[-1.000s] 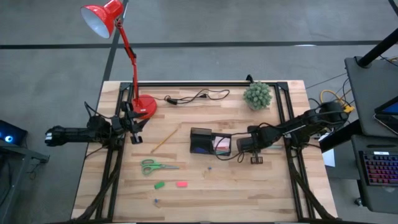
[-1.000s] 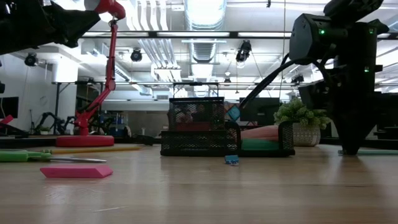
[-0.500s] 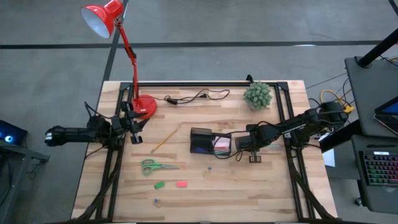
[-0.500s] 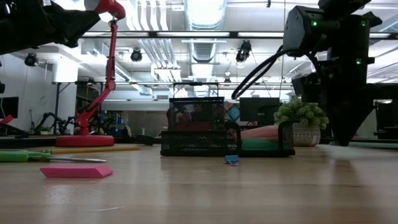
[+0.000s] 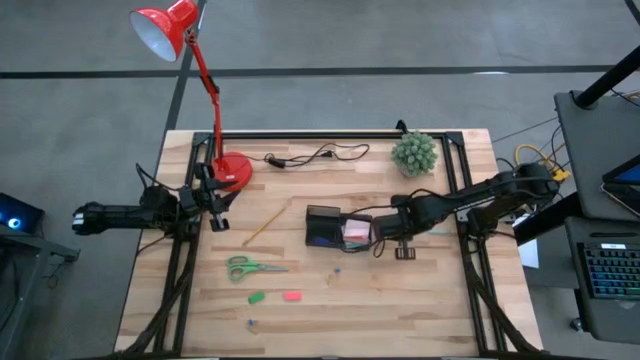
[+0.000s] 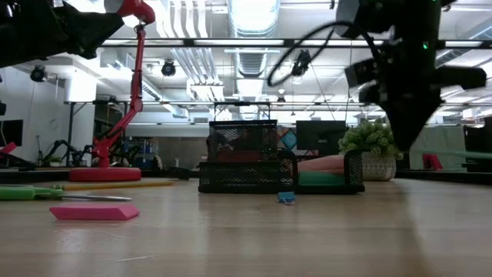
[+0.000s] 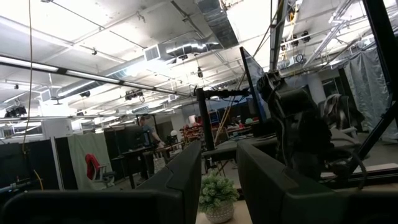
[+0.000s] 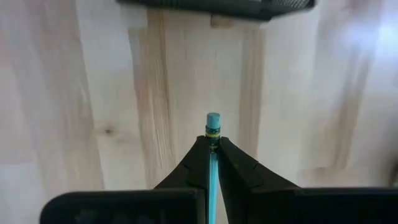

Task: Pick and place office supplies into organizer
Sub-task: Put the light blue pencil into the black desk organizer

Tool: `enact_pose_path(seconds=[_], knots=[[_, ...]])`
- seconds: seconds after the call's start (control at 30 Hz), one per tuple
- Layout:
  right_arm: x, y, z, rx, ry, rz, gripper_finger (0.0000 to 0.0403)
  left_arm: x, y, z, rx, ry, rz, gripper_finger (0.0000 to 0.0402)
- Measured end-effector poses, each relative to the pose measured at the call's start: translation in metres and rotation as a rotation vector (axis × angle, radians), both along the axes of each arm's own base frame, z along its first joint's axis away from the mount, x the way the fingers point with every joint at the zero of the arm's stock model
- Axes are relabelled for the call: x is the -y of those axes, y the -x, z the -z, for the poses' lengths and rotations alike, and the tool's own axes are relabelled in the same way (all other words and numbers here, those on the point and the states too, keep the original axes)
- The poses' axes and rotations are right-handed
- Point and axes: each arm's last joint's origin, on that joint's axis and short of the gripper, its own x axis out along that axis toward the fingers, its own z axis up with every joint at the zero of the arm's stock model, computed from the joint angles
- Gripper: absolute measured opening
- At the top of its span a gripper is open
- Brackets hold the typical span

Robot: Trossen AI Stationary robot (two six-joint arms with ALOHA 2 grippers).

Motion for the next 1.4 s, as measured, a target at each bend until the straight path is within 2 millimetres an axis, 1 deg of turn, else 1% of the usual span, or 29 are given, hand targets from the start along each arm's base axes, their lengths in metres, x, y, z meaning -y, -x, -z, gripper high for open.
enact_pose_path(seconds=[0.1,0.33,0.57,0.67,0.8,1.1,1.27,1.4], knots=[[-0.001,-0.007,-0.015,0.031,-0.004,-0.001,0.0012,0.000,0.000,0.000,0.000,0.000,0.000,0.0089],[-0.003,-0.026,-0.053,0.167,0.016,-0.023,0.0012,0.000,0.000,0.000,0.000,0.000,0.001,0.0089],[-0.004,-0.038,-0.094,0.298,0.055,-0.018,0.0009,0.000,0.000,0.000,0.000,0.000,0.001,0.0089],[-0.004,-0.041,-0.107,0.337,0.063,-0.033,0.0008,0.000,0.000,0.000,0.000,0.000,0.001,0.0089],[-0.004,-0.043,-0.116,0.360,0.063,-0.047,0.0008,0.000,0.000,0.000,0.000,0.000,0.000,0.0089],[-0.005,-0.045,-0.129,0.400,0.062,-0.062,0.0008,0.000,0.000,0.000,0.000,0.000,0.001,0.0089],[-0.005,-0.045,-0.128,0.398,0.059,-0.056,0.0013,0.000,0.000,0.000,0.000,0.000,0.000,0.0089],[-0.006,-0.049,-0.125,0.396,0.059,-0.057,0.0036,0.000,0.000,0.000,0.000,0.000,0.000,0.0089]])
